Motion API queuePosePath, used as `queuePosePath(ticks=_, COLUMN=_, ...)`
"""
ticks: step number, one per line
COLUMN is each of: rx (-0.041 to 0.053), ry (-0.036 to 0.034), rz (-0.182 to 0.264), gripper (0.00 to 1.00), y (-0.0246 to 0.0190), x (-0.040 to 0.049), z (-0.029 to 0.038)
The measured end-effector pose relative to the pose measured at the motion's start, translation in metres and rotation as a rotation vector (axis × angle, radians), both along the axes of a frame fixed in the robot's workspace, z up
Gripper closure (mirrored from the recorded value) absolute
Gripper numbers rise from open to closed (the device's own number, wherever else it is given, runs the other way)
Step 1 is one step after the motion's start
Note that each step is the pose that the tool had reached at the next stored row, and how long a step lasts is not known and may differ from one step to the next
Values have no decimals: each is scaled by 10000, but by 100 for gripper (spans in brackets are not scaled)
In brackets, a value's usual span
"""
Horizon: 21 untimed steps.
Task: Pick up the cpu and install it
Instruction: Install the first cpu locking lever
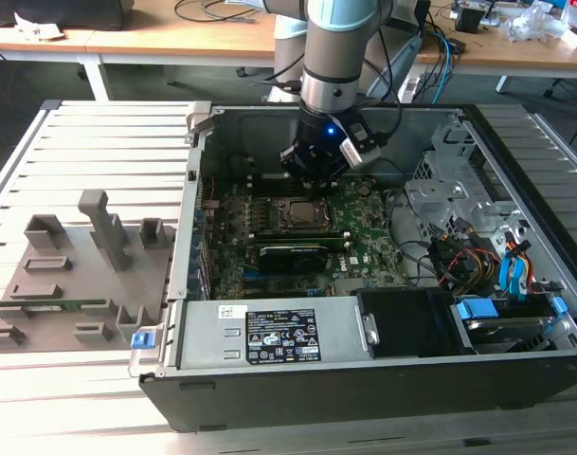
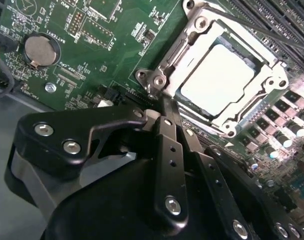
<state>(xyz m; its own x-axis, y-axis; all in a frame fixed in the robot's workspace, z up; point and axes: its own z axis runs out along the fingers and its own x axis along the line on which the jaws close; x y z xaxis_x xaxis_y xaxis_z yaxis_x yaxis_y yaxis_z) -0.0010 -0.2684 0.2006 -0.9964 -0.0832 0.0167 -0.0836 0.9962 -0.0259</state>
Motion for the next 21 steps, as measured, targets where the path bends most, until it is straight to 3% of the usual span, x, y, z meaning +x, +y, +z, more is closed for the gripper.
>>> queuePosePath(ticks=2, rx=-11, ry=-8, rz=0, gripper=89, y=1, x=0, z=52)
queuePosePath(ticks=5, rx=-13, ry=-8, rz=-1, gripper=89, y=-8, x=-1, z=64)
queuePosePath(ticks=9, rx=-17, ry=-7, rz=0, gripper=89, y=-83, x=0, z=64)
queuePosePath(ticks=16, rx=-48, ry=-8, rz=0, gripper=89, y=-124, x=0, z=64)
queuePosePath(ticks=21, rx=-67, ry=-9, rz=0, gripper=89, y=-196, x=0, z=63)
